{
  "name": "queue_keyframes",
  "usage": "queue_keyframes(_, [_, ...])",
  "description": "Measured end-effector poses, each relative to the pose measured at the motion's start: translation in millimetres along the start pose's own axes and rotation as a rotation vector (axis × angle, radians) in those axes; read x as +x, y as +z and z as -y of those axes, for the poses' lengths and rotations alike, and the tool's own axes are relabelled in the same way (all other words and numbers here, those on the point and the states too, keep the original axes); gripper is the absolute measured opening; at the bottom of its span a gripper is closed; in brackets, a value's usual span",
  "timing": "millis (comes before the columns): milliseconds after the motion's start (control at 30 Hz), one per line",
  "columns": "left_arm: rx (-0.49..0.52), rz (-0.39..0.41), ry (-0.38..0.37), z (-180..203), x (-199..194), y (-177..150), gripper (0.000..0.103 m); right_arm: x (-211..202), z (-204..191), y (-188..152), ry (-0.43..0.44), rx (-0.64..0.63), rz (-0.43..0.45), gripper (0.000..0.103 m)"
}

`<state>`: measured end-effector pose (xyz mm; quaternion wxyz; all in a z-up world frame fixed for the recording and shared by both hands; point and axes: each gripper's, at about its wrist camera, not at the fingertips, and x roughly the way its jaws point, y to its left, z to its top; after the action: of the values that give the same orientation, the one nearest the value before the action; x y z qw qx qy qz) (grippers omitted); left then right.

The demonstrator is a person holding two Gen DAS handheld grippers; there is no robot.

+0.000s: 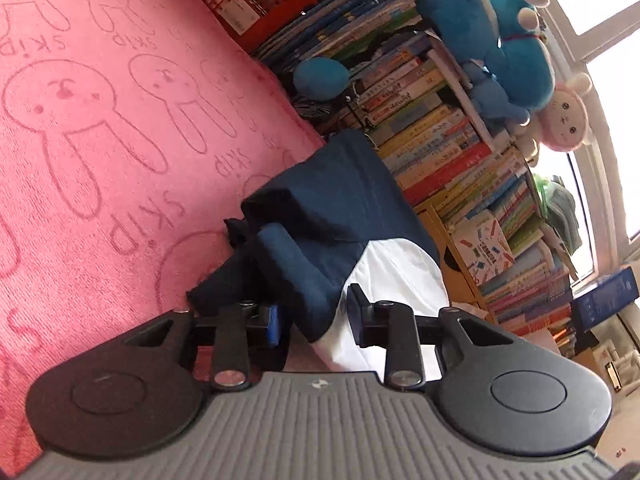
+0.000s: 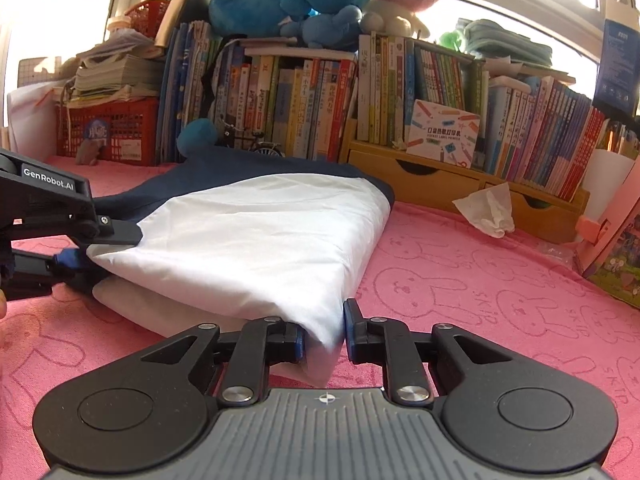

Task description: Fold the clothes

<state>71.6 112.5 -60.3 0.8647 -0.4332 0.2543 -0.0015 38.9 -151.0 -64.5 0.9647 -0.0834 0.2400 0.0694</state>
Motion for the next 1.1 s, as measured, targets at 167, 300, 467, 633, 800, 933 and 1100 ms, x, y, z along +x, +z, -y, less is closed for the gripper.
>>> queue_keyframes(167, [0.137,0.016,0.082,10,-6,-1,0.011,-2,5,-2,-0.031,0.006,0.003,0.019])
queue_keyframes(300, [0.176,0.019,0.106,12,-14,-2,0.01,-12,3,-3,-0.049,-0.023,0.028,0.016])
queue_keyframes(467, [0.208,0.006,0.104,14,-22,-6,0.01,-22,8,-7,-0.055,-0.029,0.029,0.016])
queue_keyframes(633, [0.231,-0.002,0.11,15,-31,-10,0.009,-33,16,-9,-0.06,-0.012,0.028,0.015])
queue_keyframes(800, [0.263,-0.008,0.125,15,-34,-13,0.009,-43,21,-10,-0.056,-0.015,0.021,0.015])
queue_keyframes(933, [0.272,-0.011,0.128,13,-33,-16,0.009,-42,19,-15,-0.061,-0.049,0.003,0.015])
queue_keyframes(1100, [0.312,-0.015,0.117,12,-33,-16,0.009,-37,21,-20,-0.055,-0.07,-0.032,0.015])
